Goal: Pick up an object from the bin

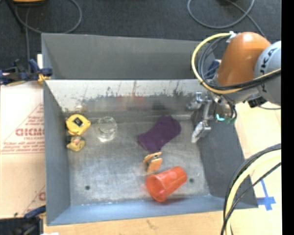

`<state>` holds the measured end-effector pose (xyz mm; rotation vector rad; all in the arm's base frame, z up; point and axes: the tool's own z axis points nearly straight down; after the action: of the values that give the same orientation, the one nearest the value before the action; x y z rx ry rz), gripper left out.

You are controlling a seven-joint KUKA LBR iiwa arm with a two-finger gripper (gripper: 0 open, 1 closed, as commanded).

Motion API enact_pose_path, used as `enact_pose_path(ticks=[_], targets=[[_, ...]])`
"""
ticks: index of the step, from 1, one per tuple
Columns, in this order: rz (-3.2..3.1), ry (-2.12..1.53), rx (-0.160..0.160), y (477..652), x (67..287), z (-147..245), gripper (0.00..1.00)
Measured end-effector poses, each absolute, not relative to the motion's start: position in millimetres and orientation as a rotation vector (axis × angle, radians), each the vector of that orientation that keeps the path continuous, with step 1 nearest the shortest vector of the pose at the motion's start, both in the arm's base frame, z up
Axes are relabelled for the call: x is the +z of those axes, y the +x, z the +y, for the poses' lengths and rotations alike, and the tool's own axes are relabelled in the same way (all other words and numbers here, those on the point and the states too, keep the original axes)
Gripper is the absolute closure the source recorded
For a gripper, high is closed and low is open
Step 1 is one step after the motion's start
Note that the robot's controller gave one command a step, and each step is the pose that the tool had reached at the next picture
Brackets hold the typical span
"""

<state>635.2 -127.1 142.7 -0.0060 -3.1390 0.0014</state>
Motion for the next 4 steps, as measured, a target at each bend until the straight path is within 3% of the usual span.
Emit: enact_pose_path(ticks=[1, 2, 3, 4], targets=[[-3.146, -0.002, 0.003, 637.0, 148, -127, 0.00], [-3.132, 0.367, 0.008, 638.6, 100, -83, 0.00], [-3.108, 0.514, 0.002, 638.4, 86, -69, 0.00], [-3.084, 0.626, 0.002, 644.5, 114, -43, 0.00]])
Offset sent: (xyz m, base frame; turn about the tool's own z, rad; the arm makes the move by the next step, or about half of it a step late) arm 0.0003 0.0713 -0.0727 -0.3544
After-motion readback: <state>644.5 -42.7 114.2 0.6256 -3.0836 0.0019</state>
